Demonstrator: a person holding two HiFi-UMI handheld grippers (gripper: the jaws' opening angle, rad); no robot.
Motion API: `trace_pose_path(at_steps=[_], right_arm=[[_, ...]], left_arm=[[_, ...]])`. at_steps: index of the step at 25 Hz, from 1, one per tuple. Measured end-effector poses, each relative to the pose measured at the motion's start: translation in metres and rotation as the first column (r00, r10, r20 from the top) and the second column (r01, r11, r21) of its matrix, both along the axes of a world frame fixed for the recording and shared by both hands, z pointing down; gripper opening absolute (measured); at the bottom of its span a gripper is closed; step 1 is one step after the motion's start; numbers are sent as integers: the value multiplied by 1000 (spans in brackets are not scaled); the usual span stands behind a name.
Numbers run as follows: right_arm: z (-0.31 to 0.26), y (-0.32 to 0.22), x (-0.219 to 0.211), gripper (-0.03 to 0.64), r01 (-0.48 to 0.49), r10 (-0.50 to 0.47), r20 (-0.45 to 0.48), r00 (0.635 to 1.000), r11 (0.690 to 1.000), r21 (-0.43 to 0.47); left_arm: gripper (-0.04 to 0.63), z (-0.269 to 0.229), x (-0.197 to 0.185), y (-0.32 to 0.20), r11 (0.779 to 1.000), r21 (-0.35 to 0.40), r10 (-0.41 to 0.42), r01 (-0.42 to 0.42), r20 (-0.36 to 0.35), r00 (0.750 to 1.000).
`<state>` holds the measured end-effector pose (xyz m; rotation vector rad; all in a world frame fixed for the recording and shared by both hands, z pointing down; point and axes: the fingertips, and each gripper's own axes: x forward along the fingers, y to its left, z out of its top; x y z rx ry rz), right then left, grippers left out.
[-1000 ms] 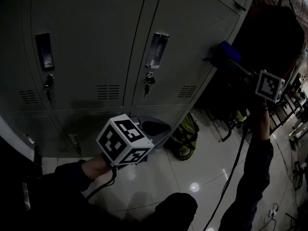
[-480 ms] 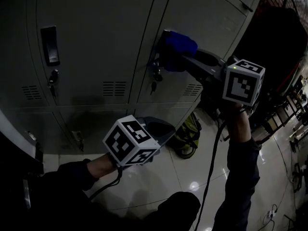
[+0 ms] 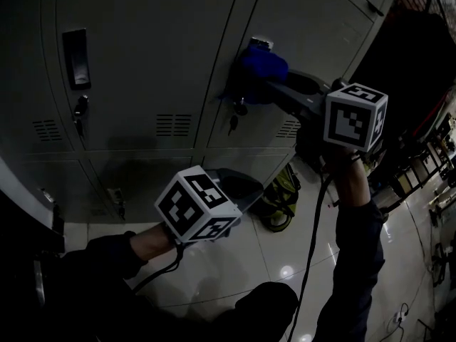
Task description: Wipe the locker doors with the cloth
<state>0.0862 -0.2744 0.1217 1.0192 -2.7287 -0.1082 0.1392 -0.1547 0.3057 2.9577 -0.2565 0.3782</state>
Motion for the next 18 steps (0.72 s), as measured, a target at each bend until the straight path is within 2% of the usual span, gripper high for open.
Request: trace_pose_path(at_steps=[9,18], right_arm=[[3,-8,60,132,-93,93,26,995,996,0],[6,-19,151,144,-242,241,60,969,970,-4]], left_arm=[[-20,5,4,1,1000,-7,5,-5,10,1000],[-20,10,8,2,1000,-12,14,-14,22,1000]])
